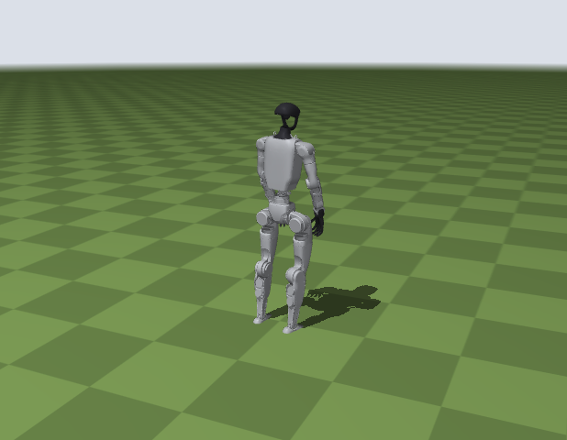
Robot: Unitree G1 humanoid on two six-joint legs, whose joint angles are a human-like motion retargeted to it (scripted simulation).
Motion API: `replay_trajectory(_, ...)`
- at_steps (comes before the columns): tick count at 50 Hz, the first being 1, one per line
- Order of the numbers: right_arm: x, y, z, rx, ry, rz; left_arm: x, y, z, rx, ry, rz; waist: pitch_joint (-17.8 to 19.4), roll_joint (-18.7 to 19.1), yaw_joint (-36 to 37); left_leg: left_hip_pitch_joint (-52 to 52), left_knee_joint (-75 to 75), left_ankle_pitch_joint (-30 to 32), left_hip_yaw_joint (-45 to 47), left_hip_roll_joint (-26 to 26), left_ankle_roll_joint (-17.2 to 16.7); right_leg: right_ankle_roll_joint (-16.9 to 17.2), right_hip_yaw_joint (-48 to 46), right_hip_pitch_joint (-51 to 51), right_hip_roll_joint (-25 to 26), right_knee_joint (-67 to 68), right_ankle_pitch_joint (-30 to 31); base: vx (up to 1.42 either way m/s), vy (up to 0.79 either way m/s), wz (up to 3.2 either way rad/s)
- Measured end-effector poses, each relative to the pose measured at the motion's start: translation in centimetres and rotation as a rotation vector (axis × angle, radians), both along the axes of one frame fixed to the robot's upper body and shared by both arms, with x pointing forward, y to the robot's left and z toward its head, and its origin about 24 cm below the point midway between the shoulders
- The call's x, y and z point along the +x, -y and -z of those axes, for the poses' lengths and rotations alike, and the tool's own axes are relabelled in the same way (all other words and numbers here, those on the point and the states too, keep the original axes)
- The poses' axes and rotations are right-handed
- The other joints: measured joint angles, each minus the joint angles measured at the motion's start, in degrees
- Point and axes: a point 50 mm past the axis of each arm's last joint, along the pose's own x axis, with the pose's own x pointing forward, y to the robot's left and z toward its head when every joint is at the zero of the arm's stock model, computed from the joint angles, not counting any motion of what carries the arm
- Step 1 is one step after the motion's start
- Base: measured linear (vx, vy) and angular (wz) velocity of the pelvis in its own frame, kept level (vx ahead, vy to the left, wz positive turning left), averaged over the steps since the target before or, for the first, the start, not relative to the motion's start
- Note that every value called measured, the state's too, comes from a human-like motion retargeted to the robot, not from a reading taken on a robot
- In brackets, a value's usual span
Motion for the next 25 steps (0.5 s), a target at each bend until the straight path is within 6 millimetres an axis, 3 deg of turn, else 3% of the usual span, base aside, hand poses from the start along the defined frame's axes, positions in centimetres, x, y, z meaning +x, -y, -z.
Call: replay_trajectory(25,0.03,0.01,0.01,-0.003,0.003,0.005,0.21,0.04,-0.08,-0.003,0.01,-0.006,0.3,-0.1,0.2,1.0,-1.7,0.9,-0.1,-0.1,0.1,0.0,0.1,0.2,0.0,-0.1,0.1,0.0,0.0,0.0)
